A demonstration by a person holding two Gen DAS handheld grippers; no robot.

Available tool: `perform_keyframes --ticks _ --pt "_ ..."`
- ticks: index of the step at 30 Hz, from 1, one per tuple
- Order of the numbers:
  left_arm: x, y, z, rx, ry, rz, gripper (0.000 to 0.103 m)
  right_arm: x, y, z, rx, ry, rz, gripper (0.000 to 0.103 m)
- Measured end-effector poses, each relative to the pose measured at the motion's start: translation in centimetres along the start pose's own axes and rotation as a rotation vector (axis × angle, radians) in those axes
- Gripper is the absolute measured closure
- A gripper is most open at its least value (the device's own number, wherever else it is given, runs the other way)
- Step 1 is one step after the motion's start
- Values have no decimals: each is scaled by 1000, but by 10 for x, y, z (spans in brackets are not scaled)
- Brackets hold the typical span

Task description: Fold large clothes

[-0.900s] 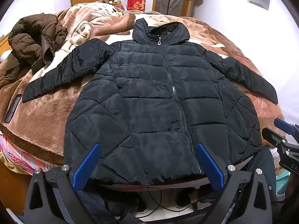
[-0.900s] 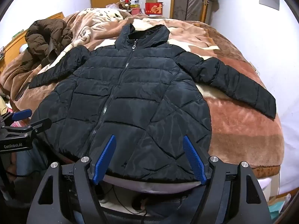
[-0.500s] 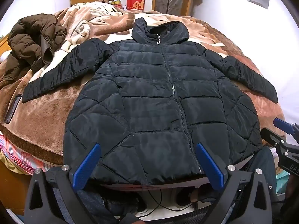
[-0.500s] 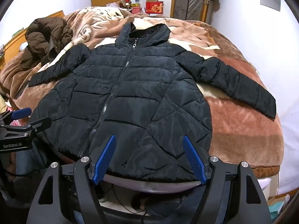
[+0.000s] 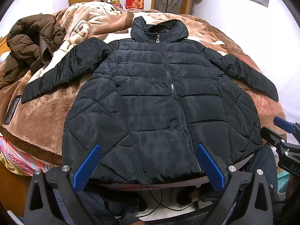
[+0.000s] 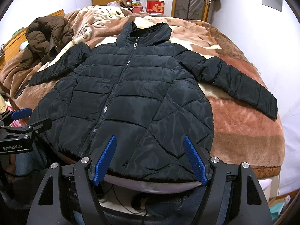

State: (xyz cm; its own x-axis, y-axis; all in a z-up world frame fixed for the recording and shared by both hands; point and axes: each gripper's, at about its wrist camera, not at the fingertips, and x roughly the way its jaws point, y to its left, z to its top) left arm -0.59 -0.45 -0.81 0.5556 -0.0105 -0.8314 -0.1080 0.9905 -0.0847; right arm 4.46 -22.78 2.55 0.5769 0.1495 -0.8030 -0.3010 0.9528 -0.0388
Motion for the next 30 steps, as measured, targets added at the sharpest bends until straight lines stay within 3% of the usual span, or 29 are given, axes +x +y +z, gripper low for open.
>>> perform_keyframes --ticks 30 --pt "4 -4 1 9 17 -4 1 2 1 -1 -2 7 -2 29"
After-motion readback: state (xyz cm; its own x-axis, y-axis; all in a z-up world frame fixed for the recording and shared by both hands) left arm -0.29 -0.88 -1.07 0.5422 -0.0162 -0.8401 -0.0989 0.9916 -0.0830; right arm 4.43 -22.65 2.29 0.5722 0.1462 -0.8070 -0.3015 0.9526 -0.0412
